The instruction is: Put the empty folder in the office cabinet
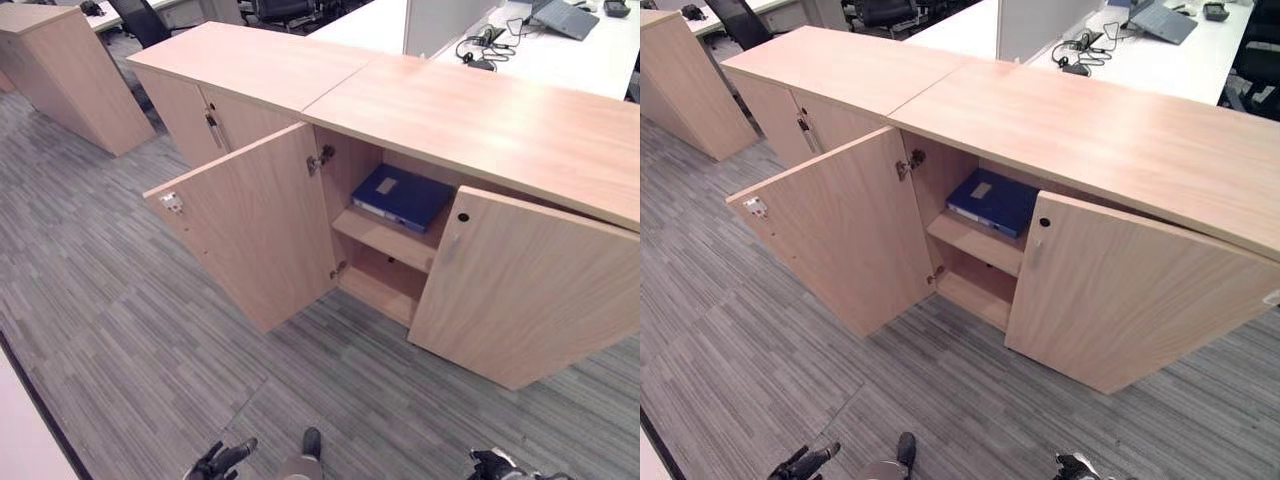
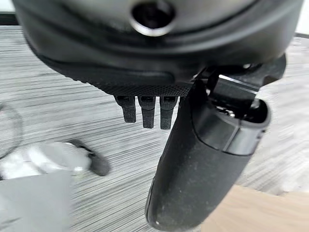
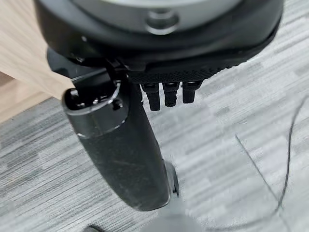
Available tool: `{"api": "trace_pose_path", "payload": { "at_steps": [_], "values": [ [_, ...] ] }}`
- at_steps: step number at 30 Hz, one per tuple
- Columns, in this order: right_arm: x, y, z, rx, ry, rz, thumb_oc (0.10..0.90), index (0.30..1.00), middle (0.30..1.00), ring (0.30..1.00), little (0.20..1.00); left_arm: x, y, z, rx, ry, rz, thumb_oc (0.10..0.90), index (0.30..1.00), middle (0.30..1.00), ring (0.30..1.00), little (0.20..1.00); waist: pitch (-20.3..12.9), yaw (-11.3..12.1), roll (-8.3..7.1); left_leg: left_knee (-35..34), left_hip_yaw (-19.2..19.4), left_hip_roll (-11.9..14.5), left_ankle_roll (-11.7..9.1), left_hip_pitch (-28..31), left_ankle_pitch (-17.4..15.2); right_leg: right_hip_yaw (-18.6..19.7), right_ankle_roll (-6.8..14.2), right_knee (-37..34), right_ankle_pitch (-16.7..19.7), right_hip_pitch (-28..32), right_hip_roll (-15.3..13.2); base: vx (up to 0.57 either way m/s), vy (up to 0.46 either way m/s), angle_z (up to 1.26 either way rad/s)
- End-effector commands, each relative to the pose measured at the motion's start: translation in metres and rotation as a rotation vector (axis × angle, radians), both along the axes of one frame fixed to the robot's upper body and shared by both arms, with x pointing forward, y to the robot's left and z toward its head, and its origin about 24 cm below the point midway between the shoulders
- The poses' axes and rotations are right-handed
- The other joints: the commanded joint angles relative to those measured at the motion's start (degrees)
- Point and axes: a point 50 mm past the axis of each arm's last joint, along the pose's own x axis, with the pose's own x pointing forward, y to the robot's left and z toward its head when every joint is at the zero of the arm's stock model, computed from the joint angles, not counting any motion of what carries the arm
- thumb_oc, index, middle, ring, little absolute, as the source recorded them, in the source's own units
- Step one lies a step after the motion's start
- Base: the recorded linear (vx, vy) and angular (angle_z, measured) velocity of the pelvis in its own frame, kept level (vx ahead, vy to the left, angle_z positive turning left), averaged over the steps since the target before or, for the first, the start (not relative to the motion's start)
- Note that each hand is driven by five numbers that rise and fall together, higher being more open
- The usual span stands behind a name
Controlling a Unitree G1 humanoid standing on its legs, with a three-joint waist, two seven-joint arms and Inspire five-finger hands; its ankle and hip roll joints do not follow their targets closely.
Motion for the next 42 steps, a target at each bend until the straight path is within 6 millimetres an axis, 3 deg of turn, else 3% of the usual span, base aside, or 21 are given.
{"api": "trace_pose_path", "payload": {
  "at_steps": [1, 2, 5, 7, 8, 9, 10, 12, 15, 16, 17, 18, 21, 22, 24, 30, 31, 32, 36, 38, 42],
  "values": [
    [-0.012, -0.028, 0.008, -0.081, 0.015, -0.124, 0.8, 0.9, 0.9, 0.9, 0.9, 0.043, 0.053, 0.043, 0.219, -0.201, 0.044, 0.8, 0.9, 0.9, 0.9, 0.9, -0.7, 0.37, -1.7, -3.14, -2.73, 4.31, -1.09, -3.25, -2.85, 10.67, 0.59, -4.33, -5.88, -0.14, -1.05, 0.08, 0.41, 0.51],
    [-0.019, -0.04, 0.012, -0.104, 0.022, -0.156, 0.8, 0.9, 0.9, 0.9, 0.9, 0.051, 0.061, 0.055, 0.262, -0.25, 0.045, 0.8, 0.9, 0.9, 0.9, 0.9, -0.54, -0.42, -0.12, -3.84, -4.1, 4.57, -1.89, -2.77, -2.41, 11.33, 1.03, -4.32, -5.64, 0.3, -1.22, 0.07, 0.285, 0.45],
    [-0.024, -0.047, 0.015, -0.116, 0.03, -0.187, 0.8, 0.9, 0.9, 0.9, 0.9, 0.049, 0.07, 0.063, 0.304, -0.268, 0.036, 0.8, 0.9, 0.9, 0.9, 0.9, -1.36, -0.93, 1.36, -3.6, -4.1, 3.94, -2.1, -1.22, -4.33, 12.19, 2.29, -4.39, -4.8, 0.83, -2.33, 0.14, 0.375, 0.06],
    [-0.034, -0.054, 0.016, -0.113, 0.051, -0.235, 0.8, 0.9, 0.9, 0.9, 0.9, 0.053, 0.09, 0.08, 0.394, -0.277, 0.003, 0.8, 0.9, 0.9, 0.9, 0.9, -2.34, -1.71, 2.08, -2.53, -2.82, 1.0, -0.84, -0.04, -7.17, 13.35, 4.59, -4.12, -2.23, 1.15, -6.69, 0.15, 0.444, -0.1],
    [-0.034, -0.053, 0.016, -0.113, 0.051, -0.235, 0.8, 0.9, 0.9, 0.9, 0.9, 0.053, 0.09, 0.08, 0.395, -0.276, 0.003, 0.8, 0.9, 0.9, 0.9, 0.9, -2.31, -1.61, 1.98, -2.49, -2.69, 0.89, -0.76, 0.01, -7.22, 13.45, 4.68, -4.1, -2.18, 1.14, -6.83, 0.17, 0.689, -0.4],
    [-0.034, -0.051, 0.015, -0.091, 0.05, -0.248, 0.8, 0.9, 0.9, 0.9, 0.9, 0.063, 0.12, 0.107, 0.515, -0.281, -0.01, 0.8, 0.9, 0.9, 0.9, 0.9, -3.02, -2.57, 1.48, -3.71, 0.79, -2.86, 1.67, 1.74, -8.29, 14.53, 6.28, -3.45, 1.07, -0.31, -10.61, 0.1, 0.492, -0.45],
    [-0.033, -0.05, 0.014, -0.086, 0.05, -0.243, 0.8, 0.9, 0.9, 0.9, 0.9, 0.068, 0.131, 0.118, 0.555, -0.287, -0.008, 0.8, 0.9, 0.9, 0.9, 0.9, -3.34, -2.89, 1.27, -4.52, 1.76, -3.83, 2.2, 2.14, -8.52, 15.16, 6.78, -3.51, 1.81, -0.95, -11.38, 0.1, 0.488, -0.48],
    [-0.032, -0.049, 0.014, -0.082, 0.053, -0.239, 0.8, 0.9, 0.9, 0.9, 0.9, 0.074, 0.137, 0.127, 0.585, -0.296, -0.01, 0.8, 0.9, 0.9, 0.9, 0.9, -3.57, -3.16, 1.13, -5.02, 2.47, -4.68, 2.65, 2.4, -8.88, 15.53, 7.36, -3.74, 2.65, -1.34, -12.01, 0.05, 0.172, -0.48],
    [-0.032, -0.047, 0.013, -0.071, 0.063, -0.231, 0.8, 0.9, 0.9, 0.9, 0.9, 0.094, 0.153, 0.157, 0.675, -0.326, -0.032, 0.8, 0.9, 0.9, 0.9, 0.9, -4.03, -4.08, 0.33, -5.19, 4.24, -6.42, 3.68, 2.4, -10.1, 16.21, 8.85, -4.49, 4.2, -2.12, -13.34, 0.09, 0.196, -0.21],
    [-0.031, -0.046, 0.012, -0.066, 0.073, -0.213, 0.8, 0.9, 0.9, 0.9, 0.9, 0.104, 0.162, 0.176, 0.743, -0.333, -0.057, 0.8, 0.9, 0.9, 0.9, 0.9, -4.06, -4.58, -0.23, -5.19, 5.1, -7.0, 4.06, 2.38, -10.47, 16.41, 9.4, -4.5, 4.71, -2.52, -13.89, 0.06, 0.088, -0.3],
    [-0.031, -0.045, 0.012, -0.066, 0.072, -0.213, 0.8, 0.9, 0.9, 0.9, 0.9, 0.104, 0.162, 0.177, 0.743, -0.334, -0.057, 0.8, 0.9, 0.9, 0.9, 0.9, -4.05, -4.55, -0.27, -5.19, 5.12, -7.02, 4.07, 2.39, -10.47, 16.44, 9.41, -4.5, 4.72, -2.53, -13.91, 0.08, 0.109, -0.41],
    [-0.028, -0.045, 0.013, -0.066, 0.07, -0.202, 0.8, 0.9, 0.9, 0.9, 0.9, 0.12, 0.166, 0.199, 0.8, -0.375, -0.079, 0.8, 0.9, 0.9, 0.9, 0.9, -3.91, -5.01, -1.0, -5.19, 5.71, -7.33, 4.34, 2.35, -10.79, 16.56, 9.88, -4.5, 5.38, -3.03, -14.19, 0.05, 0.04, -0.34],
    [-0.024, -0.046, 0.014, -0.064, 0.055, -0.207, 0.8, 0.9, 0.9, 0.9, 0.9, 0.139, 0.171, 0.228, 0.87, -0.402, -0.107, 0.8, 0.9, 0.9, 0.9, 0.9, -3.72, -5.54, -2.19, -5.19, 6.63, -7.53, 4.73, 2.52, -11.19, 16.71, 10.6, -4.5, 6.33, -3.41, -14.5, 0.07, 0.043, -0.17],
    [-0.02, -0.045, 0.014, -0.058, 0.033, -0.233, 0.8, 0.9, 0.9, 0.9, 0.9, 0.167, 0.17, 0.266, 0.926, -0.464, -0.131, 0.8, 0.9, 0.9, 0.9, 0.9, -3.64, -6.68, -3.44, -5.19, 7.88, -7.55, 5.14, 3.15, -11.77, 16.98, 11.3, -4.49, 7.36, -3.78, -14.46, 0.11, 0.043, -0.18],
    [-0.02, -0.046, 0.015, -0.051, 0.021, -0.262, 0.8, 0.9, 0.9, 0.9, 0.9, 0.195, 0.156, 0.302, 0.983, -0.545, -0.205, 0.8, 0.9, 0.9, 0.9, 0.9, -3.75, -7.54, -4.33, -5.19, 8.97, -7.43, 5.44, 3.83, -12.34, 17.5, 11.9, -4.49, 8.19, -4.15, -14.35, 0.09, 0.041, -0.21],
    [-0.027, -0.051, 0.016, -0.053, 0.035, -0.312, 0.8, 0.9, 0.9, 0.9, 0.9, 0.228, 0.127, 0.324, 1.001, -0.607, -0.333, 0.8, 0.9, 0.9, 0.9, 0.9, -4.17, -8.27, -4.58, -5.19, 9.81, -7.6, 5.7, 4.72, -13.08, 17.66, 12.49, -4.5, 8.9, -4.25, -14.47, 0.02, 0.031, -0.2],
    [-0.029, -0.053, 0.017, -0.058, 0.038, -0.335, 0.8, 0.9, 0.9, 0.9, 0.9, 0.247, 0.103, 0.331, 0.977, -0.674, -0.411, 0.8, 0.9, 0.9, 0.9, 0.9, -4.45, -8.86, -4.31, -5.19, 10.02, -7.84, 5.9, 5.14, -13.49, 17.76, 12.61, -4.5, 9.74, -4.2, -14.59, 0.03, 0.053, 0.11],
    [-0.029, -0.053, 0.017, -0.057, 0.038, -0.336, 0.8, 0.9, 0.9, 0.9, 0.9, 0.247, 0.103, 0.332, 0.977, -0.675, -0.411, 0.8, 0.9, 0.9, 0.9, 0.9, -4.44, -8.81, -4.33, -5.19, 10.04, -7.84, 5.9, 5.15, -13.5, 17.78, 12.61, -4.5, 9.74, -4.2, -14.59, 0.03, 0.073, 0.09],
    [-0.034, -0.049, 0.014, -0.055, 0.077, -0.348, 0.8, 0.9, 0.9, 0.9, 0.9, 0.273, 0.056, 0.327, 0.841, -0.791, -0.522, 0.8, 0.9, 0.9, 0.9, 0.9, -5.01, -9.51, -3.24, -5.19, 10.4, -8.46, 6.31, 6.31, -14.27, 17.43, 12.61, -4.5, 10.19, -3.58, -15.09, 0.02, 0.064, 0.06],
    [-0.036, -0.05, 0.014, -0.062, 0.089, -0.343, 0.8, 0.9, 0.9, 0.9, 0.9, 0.278, 0.045, 0.325, 0.755, -0.836, -0.509, 0.8, 0.9, 0.9, 0.9, 0.9, -5.12, -9.83, -3.09, -5.19, 10.57, -8.5, 6.35, 6.54, -14.41, 17.36, 12.61, -4.5, 10.35, -3.5, -15.18, 0.01, 0.039, 0.09],
    [-0.034, -0.048, 0.014, -0.064, 0.104, -0.322, 0.8, 0.9, 0.9, 0.9, 0.9, 0.291, -0.004, 0.325, 0.573, -0.994, -0.583, 0.8, 0.9, 0.9, 0.9, 0.9, -5.34, -10.34, -3.52, -5.19, 10.62, -8.42, 6.43, 6.99, -14.55, 17.18, 12.61, -4.5, 10.26, -3.34, -15.26, 0.0, -0.013, 0.06]
  ]
}}
